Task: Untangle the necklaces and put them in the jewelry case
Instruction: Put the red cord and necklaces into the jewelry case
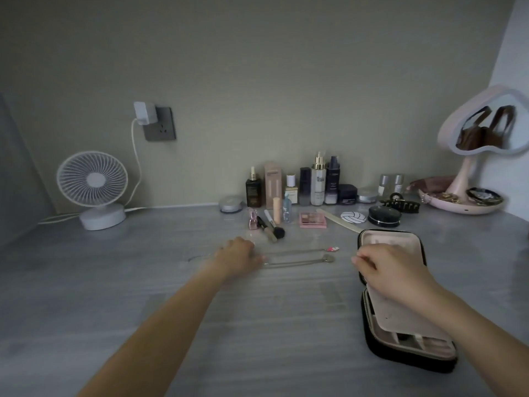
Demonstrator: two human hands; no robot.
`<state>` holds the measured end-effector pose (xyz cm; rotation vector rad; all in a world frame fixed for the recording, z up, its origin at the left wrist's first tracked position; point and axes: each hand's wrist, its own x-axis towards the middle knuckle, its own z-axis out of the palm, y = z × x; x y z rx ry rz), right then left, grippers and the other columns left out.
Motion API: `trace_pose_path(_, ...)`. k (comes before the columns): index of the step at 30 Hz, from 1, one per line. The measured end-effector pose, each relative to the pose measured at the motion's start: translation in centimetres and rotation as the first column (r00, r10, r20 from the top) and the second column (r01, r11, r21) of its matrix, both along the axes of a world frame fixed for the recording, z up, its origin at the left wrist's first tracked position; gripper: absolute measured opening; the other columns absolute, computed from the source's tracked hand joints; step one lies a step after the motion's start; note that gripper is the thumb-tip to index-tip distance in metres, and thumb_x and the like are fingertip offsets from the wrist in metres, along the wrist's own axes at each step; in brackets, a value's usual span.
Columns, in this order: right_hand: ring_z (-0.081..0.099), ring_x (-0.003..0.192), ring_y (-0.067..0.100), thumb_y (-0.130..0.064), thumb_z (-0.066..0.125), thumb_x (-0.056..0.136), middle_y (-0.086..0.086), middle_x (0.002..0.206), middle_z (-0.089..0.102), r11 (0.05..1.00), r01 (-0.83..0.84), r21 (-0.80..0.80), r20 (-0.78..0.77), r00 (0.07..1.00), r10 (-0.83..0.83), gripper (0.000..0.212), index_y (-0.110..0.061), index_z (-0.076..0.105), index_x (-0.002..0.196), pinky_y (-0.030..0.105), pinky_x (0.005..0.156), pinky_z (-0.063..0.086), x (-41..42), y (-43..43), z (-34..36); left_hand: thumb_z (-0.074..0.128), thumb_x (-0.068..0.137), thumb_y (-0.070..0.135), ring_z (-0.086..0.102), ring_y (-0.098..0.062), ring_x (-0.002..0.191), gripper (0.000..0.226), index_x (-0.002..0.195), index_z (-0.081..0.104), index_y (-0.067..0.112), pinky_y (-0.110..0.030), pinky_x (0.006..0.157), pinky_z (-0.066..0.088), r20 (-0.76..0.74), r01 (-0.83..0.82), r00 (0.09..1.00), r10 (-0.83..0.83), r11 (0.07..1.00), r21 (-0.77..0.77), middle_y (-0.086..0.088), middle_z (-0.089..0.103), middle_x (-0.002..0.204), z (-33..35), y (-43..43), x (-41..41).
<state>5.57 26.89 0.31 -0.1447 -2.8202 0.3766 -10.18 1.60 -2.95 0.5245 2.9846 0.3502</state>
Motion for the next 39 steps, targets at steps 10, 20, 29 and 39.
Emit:
trace_pose_path(10,0.056,0.081,0.017,-0.036,0.044,0.093,-0.016,0.06,0.043,0.998,-0.058,0.031,-0.015,0.998,0.059,0.029,-0.026,0.05,0.067,0.029,0.064,0.041,-0.4,-2.0,0.3,0.047,0.092,0.035,0.044,-0.027,0.118,0.029,0.112,0.055,0.016,-0.04,0.102,0.033,-0.035,0.179,0.982,-0.186,0.973,-0.145,-0.009,0.051,0.122,0.5,1.3,1.7)
trace_pose_path(20,0.058,0.072,0.018,-0.034,0.047,0.092,-0.005,0.069,0.06,0.996,-0.081,0.031,-0.035,0.996,0.082,0.026,-0.021,0.057,0.072,0.028,0.06,0.042,-1.1,-3.6,0.6,0.038,0.095,0.024,0.051,-0.026,0.106,0.02,0.104,0.051,0.012,-0.033,0.093,0.027,-0.121,0.277,0.949,-0.292,0.952,-0.128,-0.008,0.06,0.109,-0.5,1.7,4.8)
trace_pose_path(29,0.061,0.098,0.018,-0.031,0.071,0.075,-0.001,0.115,0.061,0.951,-0.269,-0.15,0.357,0.883,0.306,0.044,-0.024,0.054,0.115,0.033,0.082,0.05,-5.2,-8.9,-0.4,0.047,0.094,0.017,0.051,-0.017,0.085,0.018,0.103,0.055,0.003,-0.023,0.067,0.039,0.116,0.203,0.957,-0.265,0.902,0.381,-0.015,0.06,0.102,0.9,2.5,6.0)
trace_pose_path(39,0.046,0.04,-0.002,-0.016,0.059,0.088,-0.001,0.067,0.06,0.845,-0.261,-0.466,0.249,0.878,0.408,0.007,-0.013,0.058,0.082,0.015,0.048,0.038,-4.7,-6.1,3.3,0.046,0.095,0.013,0.054,-0.003,0.054,0.024,0.072,0.046,0.017,-0.016,0.054,0.039,0.22,0.057,0.926,-0.308,0.688,0.723,0.0,0.048,0.065,3.2,2.2,6.2)
